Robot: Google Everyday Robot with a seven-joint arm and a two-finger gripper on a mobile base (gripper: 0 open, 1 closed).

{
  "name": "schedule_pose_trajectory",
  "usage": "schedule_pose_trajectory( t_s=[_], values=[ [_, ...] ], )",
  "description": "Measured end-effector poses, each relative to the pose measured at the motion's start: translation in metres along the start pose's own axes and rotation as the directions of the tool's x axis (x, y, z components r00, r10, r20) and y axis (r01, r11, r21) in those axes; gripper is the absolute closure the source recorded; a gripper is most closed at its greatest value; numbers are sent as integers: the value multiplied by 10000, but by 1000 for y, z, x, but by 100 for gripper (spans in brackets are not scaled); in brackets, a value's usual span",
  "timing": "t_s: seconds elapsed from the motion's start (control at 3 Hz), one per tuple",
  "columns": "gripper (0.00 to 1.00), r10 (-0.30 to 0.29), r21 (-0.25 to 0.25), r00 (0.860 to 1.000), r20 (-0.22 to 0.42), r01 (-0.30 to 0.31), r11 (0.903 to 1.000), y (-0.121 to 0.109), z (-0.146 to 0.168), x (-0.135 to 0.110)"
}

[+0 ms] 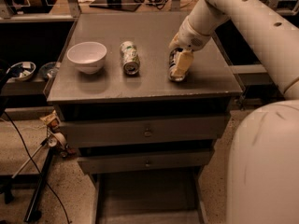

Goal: Place pepsi can into bottom drawer

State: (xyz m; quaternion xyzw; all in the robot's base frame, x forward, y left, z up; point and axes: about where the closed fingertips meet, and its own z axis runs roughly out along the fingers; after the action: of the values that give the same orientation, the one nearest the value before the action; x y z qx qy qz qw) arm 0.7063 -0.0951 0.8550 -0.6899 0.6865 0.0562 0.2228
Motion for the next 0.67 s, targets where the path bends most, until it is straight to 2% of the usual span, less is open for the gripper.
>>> schedule_pose_trajectory(
  t_s=[0.33, 0.67],
  values=[
    [100, 2, 1, 10000, 0, -2, 10000, 0, 0, 0],
    [100, 191, 96, 9998, 6, -191, 9998, 1, -16, 6]
  ],
)
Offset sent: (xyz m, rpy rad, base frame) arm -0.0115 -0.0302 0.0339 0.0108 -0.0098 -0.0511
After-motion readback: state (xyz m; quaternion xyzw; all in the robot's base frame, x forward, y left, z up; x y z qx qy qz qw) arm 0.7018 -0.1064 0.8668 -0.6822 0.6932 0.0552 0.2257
